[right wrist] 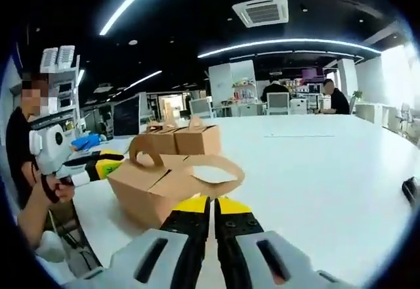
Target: Pick up one paper box from the group, open the paper box, and remove the item inside
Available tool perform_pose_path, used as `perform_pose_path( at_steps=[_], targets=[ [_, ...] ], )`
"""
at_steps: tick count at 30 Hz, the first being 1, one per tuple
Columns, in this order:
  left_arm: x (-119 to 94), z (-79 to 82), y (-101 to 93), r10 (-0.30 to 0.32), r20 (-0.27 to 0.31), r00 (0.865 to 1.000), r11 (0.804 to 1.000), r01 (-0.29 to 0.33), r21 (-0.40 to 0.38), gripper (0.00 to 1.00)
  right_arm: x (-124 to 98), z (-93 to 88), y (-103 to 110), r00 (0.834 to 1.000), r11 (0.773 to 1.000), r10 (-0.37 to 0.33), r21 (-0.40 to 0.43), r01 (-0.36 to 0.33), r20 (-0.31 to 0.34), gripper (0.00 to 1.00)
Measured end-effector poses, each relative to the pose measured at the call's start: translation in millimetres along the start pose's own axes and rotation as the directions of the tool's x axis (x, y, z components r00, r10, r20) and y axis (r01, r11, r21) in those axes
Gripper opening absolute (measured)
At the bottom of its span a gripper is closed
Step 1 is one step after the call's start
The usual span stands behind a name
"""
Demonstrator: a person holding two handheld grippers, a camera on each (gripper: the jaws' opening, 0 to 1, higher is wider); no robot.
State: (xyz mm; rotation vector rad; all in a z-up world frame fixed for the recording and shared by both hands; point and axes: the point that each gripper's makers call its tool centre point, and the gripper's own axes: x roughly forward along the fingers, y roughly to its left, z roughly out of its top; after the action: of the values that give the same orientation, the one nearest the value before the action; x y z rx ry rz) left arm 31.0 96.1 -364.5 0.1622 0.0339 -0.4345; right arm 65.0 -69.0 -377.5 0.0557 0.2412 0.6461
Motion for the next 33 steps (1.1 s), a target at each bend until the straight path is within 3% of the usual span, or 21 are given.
perform_pose_path(
  at_steps=[8,11,22,23,26,27,30,33],
  targets=[
    [0.8,2.0,4.5,-0.001,0.006,1.0,1.0,0.001,0.0,0.15,-4.9,18.3,2.5,0.995,0.998,0.046,0.045,-0.05,0.086,0.08],
    [2.9,1.1,6.1,-0.004,0.002,1.0,1.0,0.004,0.01,0.15,-8.3,26.6,13.4,0.99,0.993,0.082,0.069,-0.091,0.118,0.11],
    [3.8,2.5,9.6,-0.004,0.007,1.0,1.0,0.004,0.011,0.15,-27.5,57.2,22.9,0.978,0.996,0.083,-0.005,-0.084,0.193,0.12],
    [4.0,2.4,9.8,-0.004,0.006,1.0,1.0,0.004,0.012,0.15,-28.9,62.2,25.1,0.973,0.996,0.088,-0.024,-0.085,0.214,0.12],
    [4.7,2.3,10.0,-0.004,0.006,1.0,1.0,0.004,0.014,0.15,-35.6,86.8,36.7,0.93,0.99,0.129,-0.104,-0.099,0.343,0.13],
    [4.9,2.3,10.2,-0.004,0.006,1.0,1.0,0.004,0.015,0.15,-35.8,90.6,39.9,0.922,0.985,0.144,-0.143,-0.098,0.36,0.15],
    [5.4,3.3,9.6,-0.014,0.009,1.0,1.0,0.014,0.009,0.15,-33.0,94.4,57.3,0.907,0.968,0.198,-0.221,-0.121,0.373,0.2],
    [5.5,6.5,8.7,-0.026,0.017,1.0,1.0,0.026,-0.012,0.16,-24.5,88.1,75.5,0.906,0.953,0.256,-0.245,-0.178,0.336,0.26]
  ],
)
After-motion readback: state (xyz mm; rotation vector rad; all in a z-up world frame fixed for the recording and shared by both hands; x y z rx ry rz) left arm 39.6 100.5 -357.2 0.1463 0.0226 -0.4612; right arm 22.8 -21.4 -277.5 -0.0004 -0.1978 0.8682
